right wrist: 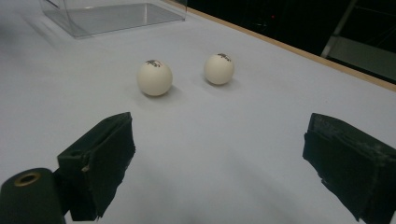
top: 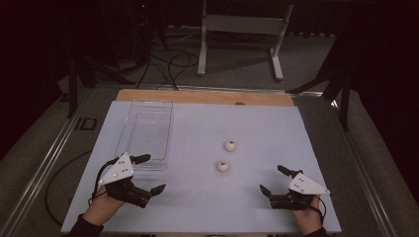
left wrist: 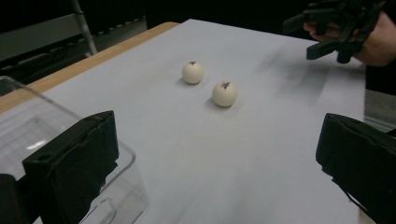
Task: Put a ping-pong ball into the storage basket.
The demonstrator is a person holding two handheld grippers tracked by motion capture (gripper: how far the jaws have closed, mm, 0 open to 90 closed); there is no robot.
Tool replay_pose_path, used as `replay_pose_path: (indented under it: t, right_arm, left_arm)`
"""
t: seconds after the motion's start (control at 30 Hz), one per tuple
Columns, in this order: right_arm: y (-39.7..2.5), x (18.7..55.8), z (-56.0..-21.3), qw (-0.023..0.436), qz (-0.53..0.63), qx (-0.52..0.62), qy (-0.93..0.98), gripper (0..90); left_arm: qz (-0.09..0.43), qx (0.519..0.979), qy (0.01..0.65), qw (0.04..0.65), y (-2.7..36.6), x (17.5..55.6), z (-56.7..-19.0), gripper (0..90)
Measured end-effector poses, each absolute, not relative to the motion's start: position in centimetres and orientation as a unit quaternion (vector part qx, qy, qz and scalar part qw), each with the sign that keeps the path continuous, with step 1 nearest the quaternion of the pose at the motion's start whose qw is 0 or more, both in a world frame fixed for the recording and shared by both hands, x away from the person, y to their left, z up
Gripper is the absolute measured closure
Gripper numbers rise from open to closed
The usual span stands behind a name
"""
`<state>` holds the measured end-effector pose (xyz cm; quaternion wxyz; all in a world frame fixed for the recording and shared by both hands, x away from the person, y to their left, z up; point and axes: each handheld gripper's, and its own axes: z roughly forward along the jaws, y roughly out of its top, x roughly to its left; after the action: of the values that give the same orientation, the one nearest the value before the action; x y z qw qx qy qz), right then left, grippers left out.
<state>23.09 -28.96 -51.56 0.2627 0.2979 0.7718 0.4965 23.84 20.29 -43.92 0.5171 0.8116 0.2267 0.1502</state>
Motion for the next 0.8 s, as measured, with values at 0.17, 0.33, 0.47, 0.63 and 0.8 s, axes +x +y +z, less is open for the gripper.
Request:
replay_pose_path:
  t: [0.17, 0.33, 0.47, 0.63, 0.8]
  right_arm:
    - [-28.9, 23.1, -51.6, 0.264, 0.496, 0.297, 0.772, 8.7]
    - [-29.0, 23.1, -51.5, 0.265, 0.497, 0.299, 0.771, 8.7]
    - [-29.0, 23.1, -51.5, 0.263, 0.496, 0.298, 0.772, 8.7]
    - [-29.0, 23.1, -51.5, 0.262, 0.496, 0.298, 0.772, 8.7]
    - [-29.0, 23.1, -51.5, 0.260, 0.498, 0.298, 0.771, 8.7]
  left_arm:
    - [0.142, 0.818, 0.220, 0.512, 19.5, 24.5, -43.1, 0.4]
    - [0.135, 0.825, 0.210, 0.507, 18.5, 25.0, -42.7, 0.4]
    - [0.130, 0.832, 0.200, 0.501, 17.8, 25.4, -42.2, 0.4]
    - [0.123, 0.837, 0.193, 0.497, 17.0, 26.1, -41.5, 0.4]
    - [0.118, 0.843, 0.182, 0.493, 16.0, 26.6, -41.0, 0.4]
